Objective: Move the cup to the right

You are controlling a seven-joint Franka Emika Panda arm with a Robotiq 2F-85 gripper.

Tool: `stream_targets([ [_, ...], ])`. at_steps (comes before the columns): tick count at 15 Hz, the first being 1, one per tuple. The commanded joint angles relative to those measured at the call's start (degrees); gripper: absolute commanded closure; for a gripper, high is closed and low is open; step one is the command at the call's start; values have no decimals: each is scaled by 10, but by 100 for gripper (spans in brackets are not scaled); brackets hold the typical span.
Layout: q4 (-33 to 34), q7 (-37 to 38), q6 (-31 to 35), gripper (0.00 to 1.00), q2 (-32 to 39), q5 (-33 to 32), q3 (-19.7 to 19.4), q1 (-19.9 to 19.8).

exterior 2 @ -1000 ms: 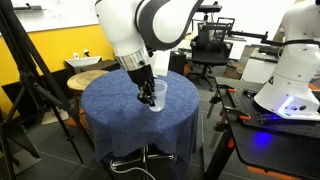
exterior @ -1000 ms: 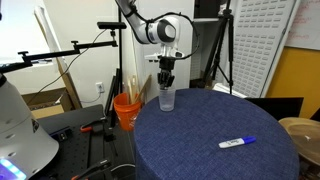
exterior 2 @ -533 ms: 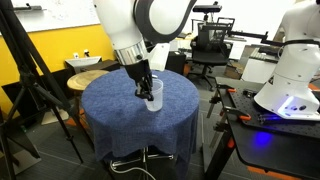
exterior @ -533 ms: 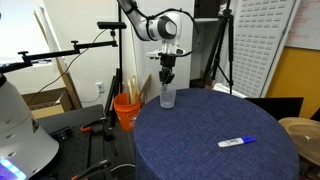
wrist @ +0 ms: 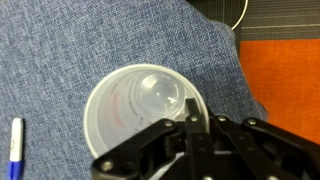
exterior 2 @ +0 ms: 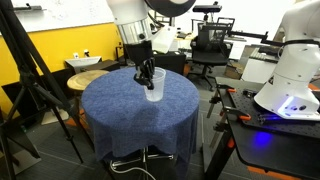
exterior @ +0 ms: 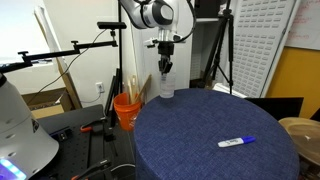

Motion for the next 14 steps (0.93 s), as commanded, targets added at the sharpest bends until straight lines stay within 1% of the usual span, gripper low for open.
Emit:
stream_targets([
  [1,-46,42,8,99,-64,3,-10,-2],
  [3,-58,57,10,99,-86,4,-16,-10],
  [7,-75,74,10,99,-119,10,-34,-42],
  [14,-101,78,28,99,-135,35,-68,-109],
])
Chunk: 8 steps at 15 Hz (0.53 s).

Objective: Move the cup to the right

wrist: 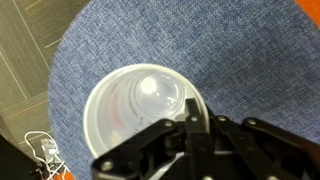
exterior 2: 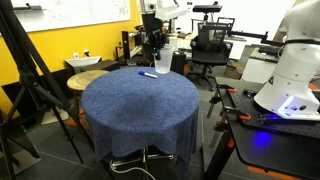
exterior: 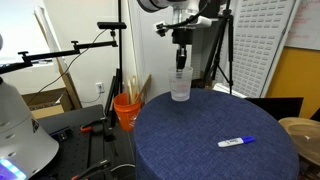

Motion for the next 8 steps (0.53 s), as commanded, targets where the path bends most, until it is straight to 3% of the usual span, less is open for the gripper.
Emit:
stream_targets([
  [1,-30,14,27,99,-17,11,-13,-25],
  [8,-76,0,104,99,-7,27,-18,-43],
])
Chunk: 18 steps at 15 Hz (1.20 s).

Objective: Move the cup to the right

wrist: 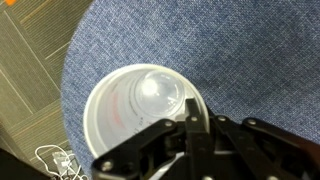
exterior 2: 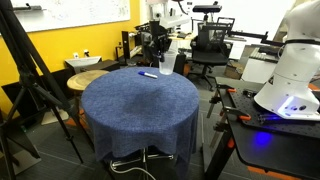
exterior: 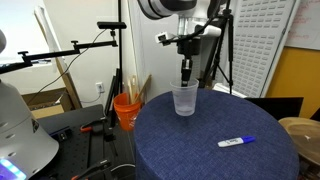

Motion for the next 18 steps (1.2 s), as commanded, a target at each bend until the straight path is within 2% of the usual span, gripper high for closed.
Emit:
stream_targets([
  [1,-35,-4,49,99,-4,25,3,-2],
  [7,-52,-10,89,99,21,46,3,-1],
  [18,-37,-16,99,99,96,98,5,3],
])
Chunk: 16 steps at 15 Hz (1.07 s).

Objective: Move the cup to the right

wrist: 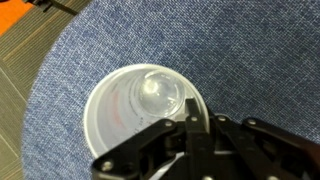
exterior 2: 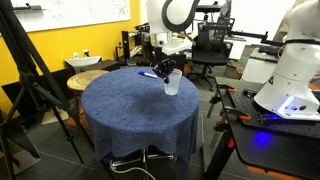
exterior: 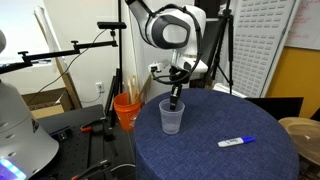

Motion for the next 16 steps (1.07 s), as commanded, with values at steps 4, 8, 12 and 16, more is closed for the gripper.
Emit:
stream_targets([
  [4,6,-13,8,56,11,22,-2,4],
  [8,-6,-7,1,25,-8,15,-2,12],
  [12,-18,2,-12,0,-38,8,2,29],
  [16,-53,4,-56,0,-108,-6,-1,32],
])
